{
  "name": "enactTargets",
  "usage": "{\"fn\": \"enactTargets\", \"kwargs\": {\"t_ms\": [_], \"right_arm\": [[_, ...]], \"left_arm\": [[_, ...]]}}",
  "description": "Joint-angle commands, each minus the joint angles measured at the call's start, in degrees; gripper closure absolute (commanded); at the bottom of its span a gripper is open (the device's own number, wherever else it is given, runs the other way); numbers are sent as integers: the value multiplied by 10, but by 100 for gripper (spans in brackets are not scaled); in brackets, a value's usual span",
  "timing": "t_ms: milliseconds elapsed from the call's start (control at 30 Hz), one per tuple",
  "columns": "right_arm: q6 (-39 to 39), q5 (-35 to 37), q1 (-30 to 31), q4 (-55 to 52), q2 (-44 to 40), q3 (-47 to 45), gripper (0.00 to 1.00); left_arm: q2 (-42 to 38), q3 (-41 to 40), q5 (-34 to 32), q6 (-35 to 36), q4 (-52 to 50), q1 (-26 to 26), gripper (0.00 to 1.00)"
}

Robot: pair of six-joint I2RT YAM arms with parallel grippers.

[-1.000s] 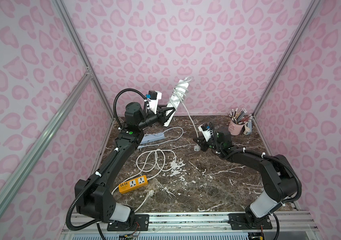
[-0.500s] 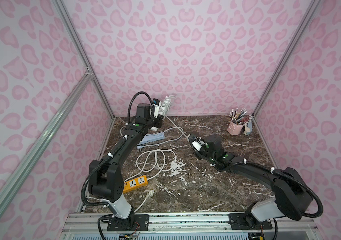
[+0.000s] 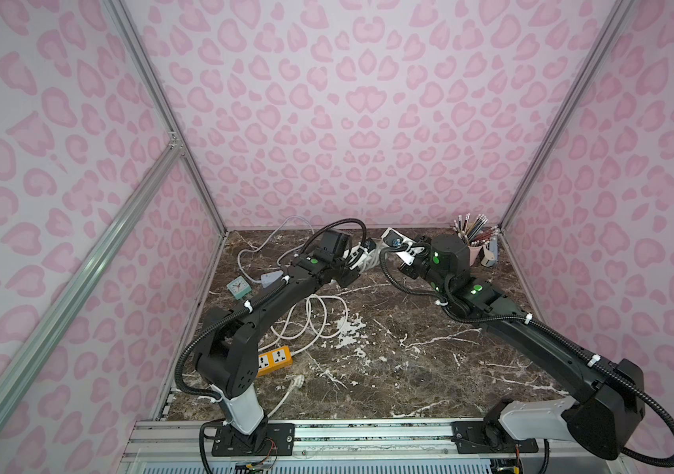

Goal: Wrap the cord around the power strip
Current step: Wrap the power cord around the power strip.

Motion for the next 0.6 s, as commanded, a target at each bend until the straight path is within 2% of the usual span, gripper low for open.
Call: {"fn": "enactTargets", "kwargs": {"t_ms": [0, 133, 267, 367, 567], "right_arm": [[-13, -77, -27, -7, 19, 45, 100], [16, -161, -75, -35, 53, 113, 100], [21, -211, -104, -38, 89, 145, 100], [29, -228, -124, -33, 111, 153, 100], [72, -281, -169, 3, 139, 142, 100]], "left_arm": [[-27, -18, 75, 75, -25, -25, 97], [-61, -41, 152, 113, -40, -64, 97], [-83, -41, 208, 122, -51, -93, 97], [-94, -38, 216, 124, -55, -99, 97], [-124, -39, 282, 124, -33, -98, 97]]}}
